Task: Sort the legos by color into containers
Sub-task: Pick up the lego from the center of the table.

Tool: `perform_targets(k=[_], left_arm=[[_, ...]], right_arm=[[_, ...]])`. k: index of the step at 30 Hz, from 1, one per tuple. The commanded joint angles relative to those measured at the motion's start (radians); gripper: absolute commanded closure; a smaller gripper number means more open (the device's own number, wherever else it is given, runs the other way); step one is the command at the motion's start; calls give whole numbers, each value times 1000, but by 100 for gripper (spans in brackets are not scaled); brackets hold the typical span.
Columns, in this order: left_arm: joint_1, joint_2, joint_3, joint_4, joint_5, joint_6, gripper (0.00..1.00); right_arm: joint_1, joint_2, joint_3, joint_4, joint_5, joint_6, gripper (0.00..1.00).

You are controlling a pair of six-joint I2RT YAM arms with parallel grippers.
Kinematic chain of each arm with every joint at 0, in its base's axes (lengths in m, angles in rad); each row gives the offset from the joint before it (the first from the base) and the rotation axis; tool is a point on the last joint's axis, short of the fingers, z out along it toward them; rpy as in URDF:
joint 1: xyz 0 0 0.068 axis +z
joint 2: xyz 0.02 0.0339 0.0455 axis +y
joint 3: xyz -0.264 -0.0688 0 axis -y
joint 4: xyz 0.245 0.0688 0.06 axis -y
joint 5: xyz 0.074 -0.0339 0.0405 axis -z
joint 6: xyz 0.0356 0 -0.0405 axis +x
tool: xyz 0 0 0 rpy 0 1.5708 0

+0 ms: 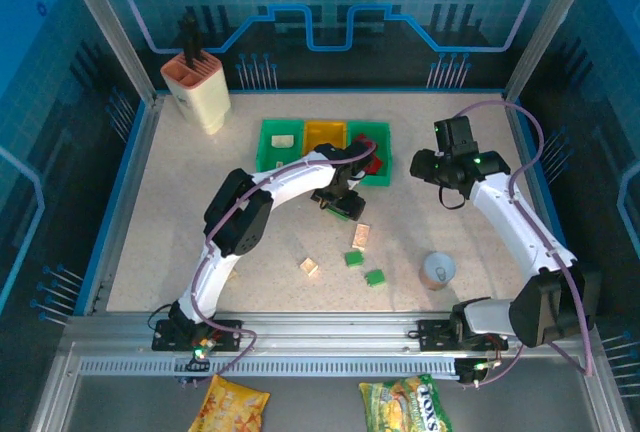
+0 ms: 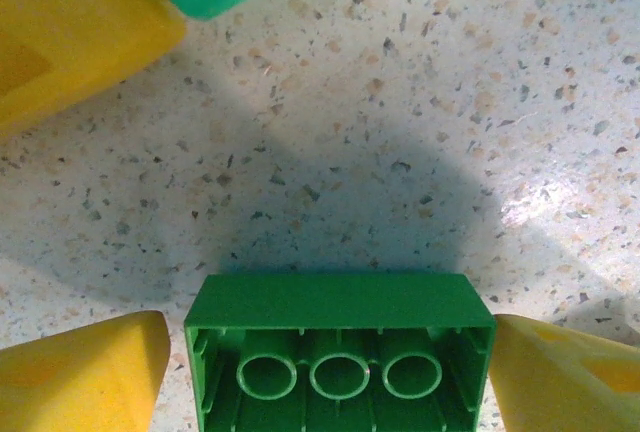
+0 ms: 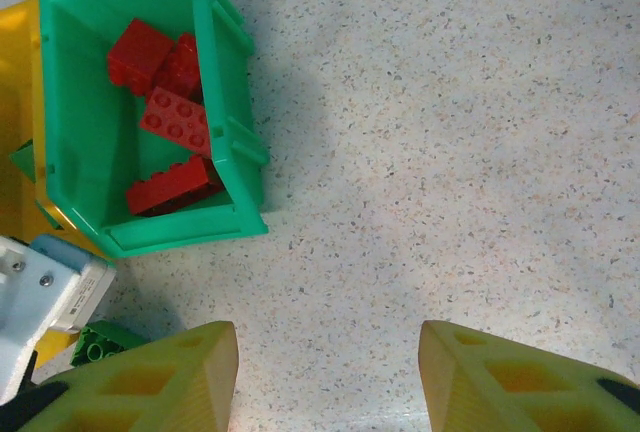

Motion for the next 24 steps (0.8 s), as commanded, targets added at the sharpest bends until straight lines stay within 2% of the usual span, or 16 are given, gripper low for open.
perform_targets(k=[1,7,15,24], left_arm=[[-4,19,31,-35,-10,19,20],[-4,24,25,-34,-2,13,22],[-5,2,13,-21,5,-2,31],[-4,-61,7,-26,-19,-15,34]], right_arm=[[-11,-24,-13,-21,11,-9,48],[-12,-26,-9,-27,9,-8,48],[-12,-33,-1,-36,4,-3,48],[-12,-33,4,-39,-5,0,48]])
